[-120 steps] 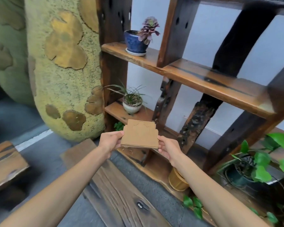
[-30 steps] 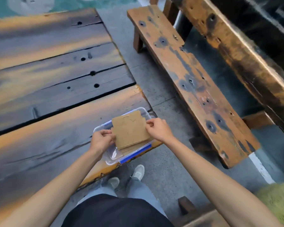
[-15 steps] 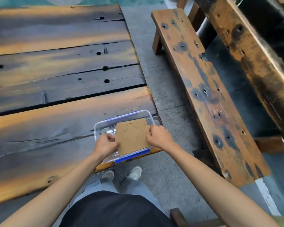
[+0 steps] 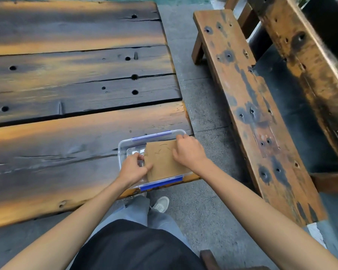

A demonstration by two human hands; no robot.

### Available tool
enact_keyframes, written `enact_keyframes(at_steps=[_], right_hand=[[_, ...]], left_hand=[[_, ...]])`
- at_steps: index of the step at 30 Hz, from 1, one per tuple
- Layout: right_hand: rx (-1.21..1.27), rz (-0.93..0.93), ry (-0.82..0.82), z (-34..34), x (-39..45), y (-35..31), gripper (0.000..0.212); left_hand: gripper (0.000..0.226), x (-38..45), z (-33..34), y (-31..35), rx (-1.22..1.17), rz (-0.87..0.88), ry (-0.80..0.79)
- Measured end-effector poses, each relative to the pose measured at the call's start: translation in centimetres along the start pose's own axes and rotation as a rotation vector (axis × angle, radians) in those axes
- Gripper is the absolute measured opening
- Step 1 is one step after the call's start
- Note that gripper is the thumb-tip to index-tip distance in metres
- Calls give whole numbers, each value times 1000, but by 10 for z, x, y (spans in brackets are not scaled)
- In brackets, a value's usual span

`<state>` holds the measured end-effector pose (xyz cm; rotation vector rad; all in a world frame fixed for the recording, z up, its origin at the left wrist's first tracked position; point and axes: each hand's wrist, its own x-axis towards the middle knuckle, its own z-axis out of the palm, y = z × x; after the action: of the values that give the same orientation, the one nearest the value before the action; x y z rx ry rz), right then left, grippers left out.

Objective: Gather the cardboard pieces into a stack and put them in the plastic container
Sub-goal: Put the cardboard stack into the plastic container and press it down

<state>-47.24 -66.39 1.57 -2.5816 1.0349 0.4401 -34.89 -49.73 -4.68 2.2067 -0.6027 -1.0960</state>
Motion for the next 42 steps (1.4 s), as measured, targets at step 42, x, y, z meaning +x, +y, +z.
enact_keyframes(at_steps=[42], right_hand=[[-48,-330,-626,24,81,-5,104]], left_hand=[[67,42,1,2,151,23,-342]])
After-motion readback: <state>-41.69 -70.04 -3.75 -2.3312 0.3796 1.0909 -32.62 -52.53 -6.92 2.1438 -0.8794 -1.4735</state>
